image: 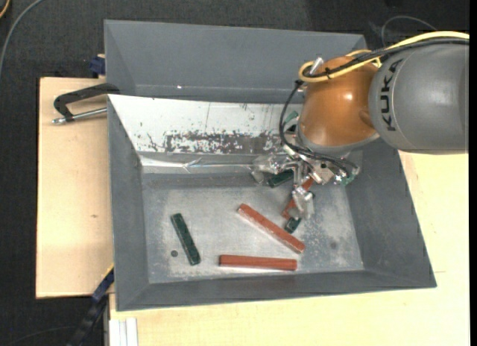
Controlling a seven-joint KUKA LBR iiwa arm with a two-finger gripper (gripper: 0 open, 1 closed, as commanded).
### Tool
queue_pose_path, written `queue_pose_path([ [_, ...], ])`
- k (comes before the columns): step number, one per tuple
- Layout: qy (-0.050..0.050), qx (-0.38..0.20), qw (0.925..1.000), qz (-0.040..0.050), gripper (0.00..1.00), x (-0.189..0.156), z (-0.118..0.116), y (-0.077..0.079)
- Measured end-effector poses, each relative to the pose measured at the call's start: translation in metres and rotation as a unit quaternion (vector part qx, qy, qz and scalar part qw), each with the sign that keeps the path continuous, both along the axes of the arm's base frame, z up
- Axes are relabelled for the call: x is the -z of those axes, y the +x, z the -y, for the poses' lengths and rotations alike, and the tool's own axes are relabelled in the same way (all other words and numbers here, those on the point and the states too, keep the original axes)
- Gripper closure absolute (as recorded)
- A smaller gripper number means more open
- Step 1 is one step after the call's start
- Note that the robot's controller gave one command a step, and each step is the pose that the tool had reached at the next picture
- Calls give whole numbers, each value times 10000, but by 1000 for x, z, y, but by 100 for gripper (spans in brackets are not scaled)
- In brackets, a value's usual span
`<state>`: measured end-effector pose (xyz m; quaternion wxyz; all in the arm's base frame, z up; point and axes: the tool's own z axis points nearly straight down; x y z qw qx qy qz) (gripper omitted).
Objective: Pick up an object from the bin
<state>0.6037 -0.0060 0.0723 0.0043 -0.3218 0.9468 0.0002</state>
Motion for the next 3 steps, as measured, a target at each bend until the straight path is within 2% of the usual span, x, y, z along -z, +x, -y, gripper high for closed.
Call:
queue_pose_path([
  [1, -27, -1788, 9839, -33, 0, 1, 43, -30],
  [2, -37, -3794, 9252, -5, 0, 1, 83, -35],
  [3, -21, -3797, 9251, -6, 100, 1, 81, -35],
])
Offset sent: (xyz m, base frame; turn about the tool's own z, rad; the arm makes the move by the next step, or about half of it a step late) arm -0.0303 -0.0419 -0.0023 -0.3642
